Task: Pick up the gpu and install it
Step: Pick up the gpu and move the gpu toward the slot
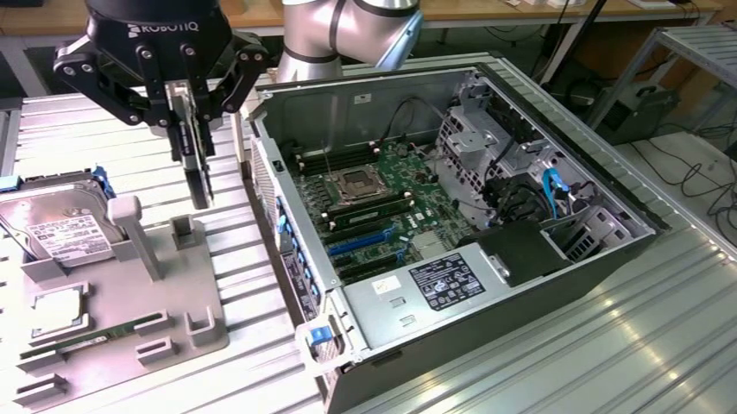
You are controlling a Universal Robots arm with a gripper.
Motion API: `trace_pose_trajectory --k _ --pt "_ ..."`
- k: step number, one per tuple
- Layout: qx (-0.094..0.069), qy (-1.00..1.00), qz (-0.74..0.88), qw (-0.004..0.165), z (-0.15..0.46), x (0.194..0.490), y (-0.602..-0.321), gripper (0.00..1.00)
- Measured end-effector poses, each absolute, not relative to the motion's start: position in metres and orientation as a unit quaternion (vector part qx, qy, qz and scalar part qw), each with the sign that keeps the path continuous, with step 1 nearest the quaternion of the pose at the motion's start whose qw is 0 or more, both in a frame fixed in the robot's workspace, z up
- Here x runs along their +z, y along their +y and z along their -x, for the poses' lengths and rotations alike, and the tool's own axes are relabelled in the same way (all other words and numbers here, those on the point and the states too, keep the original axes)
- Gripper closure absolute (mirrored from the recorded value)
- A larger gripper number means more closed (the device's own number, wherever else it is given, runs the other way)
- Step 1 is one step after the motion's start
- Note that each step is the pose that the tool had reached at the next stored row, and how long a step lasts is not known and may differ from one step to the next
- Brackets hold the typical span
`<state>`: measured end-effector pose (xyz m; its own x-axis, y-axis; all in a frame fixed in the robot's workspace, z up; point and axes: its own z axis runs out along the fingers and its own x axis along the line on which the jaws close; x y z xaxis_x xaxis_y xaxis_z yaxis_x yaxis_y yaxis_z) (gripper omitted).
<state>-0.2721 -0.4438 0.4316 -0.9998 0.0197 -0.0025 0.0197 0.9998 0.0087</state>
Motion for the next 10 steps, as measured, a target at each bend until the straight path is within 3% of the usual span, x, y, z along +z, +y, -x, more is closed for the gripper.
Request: trace_pose_trajectory --k 10 --pt "0.004 1.000 -0.010 0.001 0.2639 0.4315 -0.4438 0.72"
